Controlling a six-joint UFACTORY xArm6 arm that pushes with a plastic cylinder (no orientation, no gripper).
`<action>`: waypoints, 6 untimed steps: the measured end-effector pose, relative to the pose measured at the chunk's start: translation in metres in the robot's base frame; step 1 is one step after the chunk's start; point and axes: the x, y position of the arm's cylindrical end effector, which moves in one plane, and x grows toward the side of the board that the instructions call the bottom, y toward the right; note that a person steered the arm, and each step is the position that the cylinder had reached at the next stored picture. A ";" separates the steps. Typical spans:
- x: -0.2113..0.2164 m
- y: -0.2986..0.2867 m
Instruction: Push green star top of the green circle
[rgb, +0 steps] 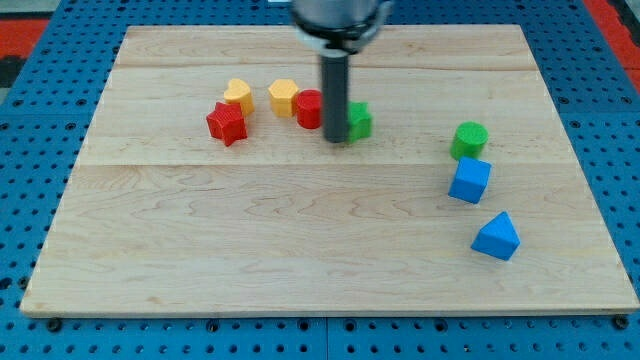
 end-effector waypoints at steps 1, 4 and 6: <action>-0.013 0.019; -0.047 0.104; -0.040 0.046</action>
